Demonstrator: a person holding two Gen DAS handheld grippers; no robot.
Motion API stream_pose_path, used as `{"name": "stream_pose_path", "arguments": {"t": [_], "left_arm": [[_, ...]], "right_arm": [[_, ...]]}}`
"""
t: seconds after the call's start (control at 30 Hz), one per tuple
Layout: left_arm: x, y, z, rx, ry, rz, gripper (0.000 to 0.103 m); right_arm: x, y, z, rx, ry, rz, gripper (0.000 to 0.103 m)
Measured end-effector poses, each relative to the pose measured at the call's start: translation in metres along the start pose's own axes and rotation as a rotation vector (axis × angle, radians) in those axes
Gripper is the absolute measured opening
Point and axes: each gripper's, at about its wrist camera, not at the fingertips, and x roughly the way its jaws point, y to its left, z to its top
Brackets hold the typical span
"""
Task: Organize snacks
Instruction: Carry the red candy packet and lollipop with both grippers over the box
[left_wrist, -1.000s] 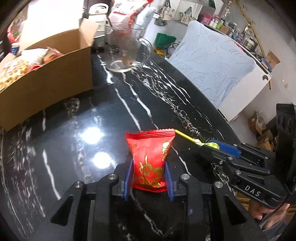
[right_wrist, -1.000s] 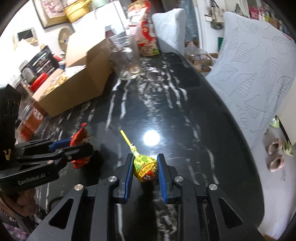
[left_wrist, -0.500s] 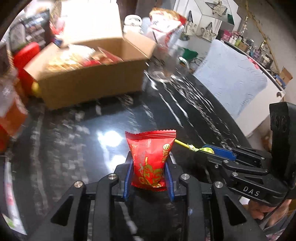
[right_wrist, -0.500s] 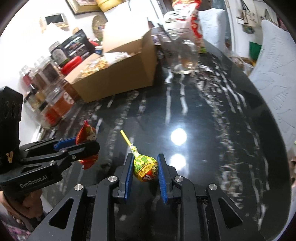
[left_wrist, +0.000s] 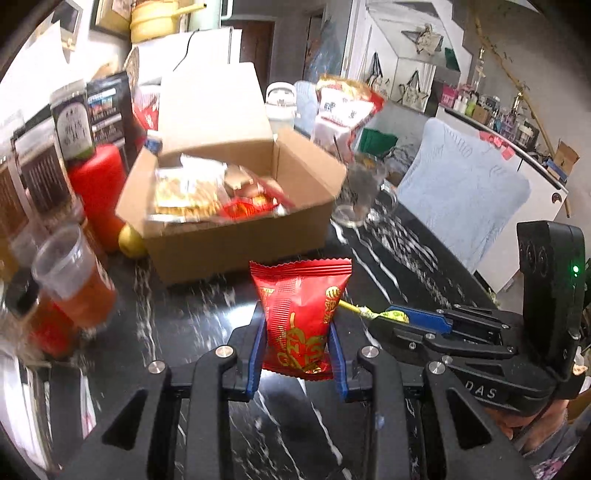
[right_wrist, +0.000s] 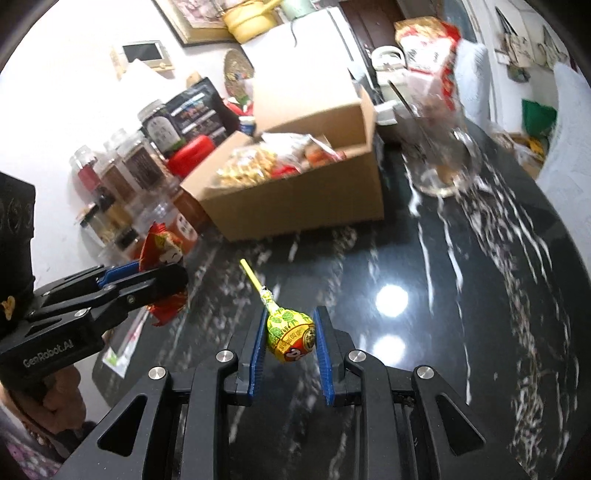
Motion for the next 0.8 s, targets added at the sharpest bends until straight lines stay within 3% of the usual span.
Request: {"name": "stream_pose_path", "arguments": {"t": [0.47, 0.8], "left_arm": [[0.003, 0.037, 0.059, -0.035, -0.130, -0.014, 0.030], [0.016, 0.056, 0.109, -0.051, -0.211, 0.021, 0.030]], "right_arm": [[0.007, 0.028, 0.072, -0.123, -0.091, -0.048, 0.025], [0.027, 0.033, 0.122, -0.161, -0.142, -0.062, 0.025]]}}
